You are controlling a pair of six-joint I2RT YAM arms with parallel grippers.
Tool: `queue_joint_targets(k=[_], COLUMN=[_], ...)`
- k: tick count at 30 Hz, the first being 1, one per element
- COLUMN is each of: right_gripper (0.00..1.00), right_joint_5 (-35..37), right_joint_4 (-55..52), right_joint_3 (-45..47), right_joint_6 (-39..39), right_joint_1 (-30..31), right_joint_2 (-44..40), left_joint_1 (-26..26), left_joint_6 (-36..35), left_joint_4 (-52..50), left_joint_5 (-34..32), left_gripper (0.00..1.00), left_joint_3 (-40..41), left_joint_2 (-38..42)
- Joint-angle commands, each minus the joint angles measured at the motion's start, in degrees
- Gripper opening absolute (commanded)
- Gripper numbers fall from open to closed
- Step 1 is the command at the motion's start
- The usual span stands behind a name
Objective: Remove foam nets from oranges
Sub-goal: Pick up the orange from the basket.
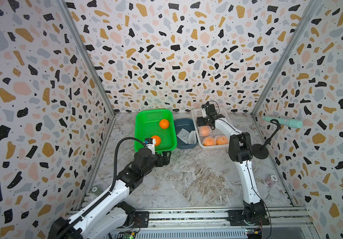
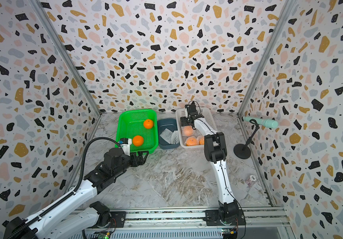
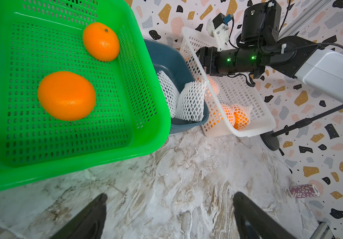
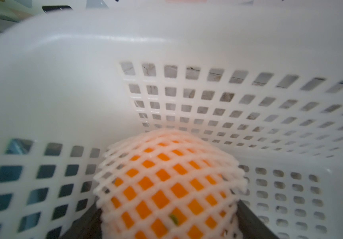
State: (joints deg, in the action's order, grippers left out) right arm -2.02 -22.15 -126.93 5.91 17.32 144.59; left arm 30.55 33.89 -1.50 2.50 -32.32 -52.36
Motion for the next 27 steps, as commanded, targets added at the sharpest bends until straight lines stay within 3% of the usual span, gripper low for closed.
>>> queue_joint_targets(k=[1, 27], right_gripper=[0.77, 0.78], right_joint_5=[-0.7, -1.3], right_joint_4=[1.0, -0.4], right_joint_3=[-1.6, -1.6], right_joint_6=[0.9, 0.6], right_joint_1=[-0.1, -0.8], right_joint_2=[-2.3, -8.6], left_joint_1=[0.1, 0.2], left_joint_6=[-0.9, -1.0], left_joint_4=[0.3, 0.1], left_joint_5=[-0.2, -0.1], left_gripper=[0.96, 0.96], left_joint_3=[-2.0, -2.2], left_joint_2=[0.7, 0.8])
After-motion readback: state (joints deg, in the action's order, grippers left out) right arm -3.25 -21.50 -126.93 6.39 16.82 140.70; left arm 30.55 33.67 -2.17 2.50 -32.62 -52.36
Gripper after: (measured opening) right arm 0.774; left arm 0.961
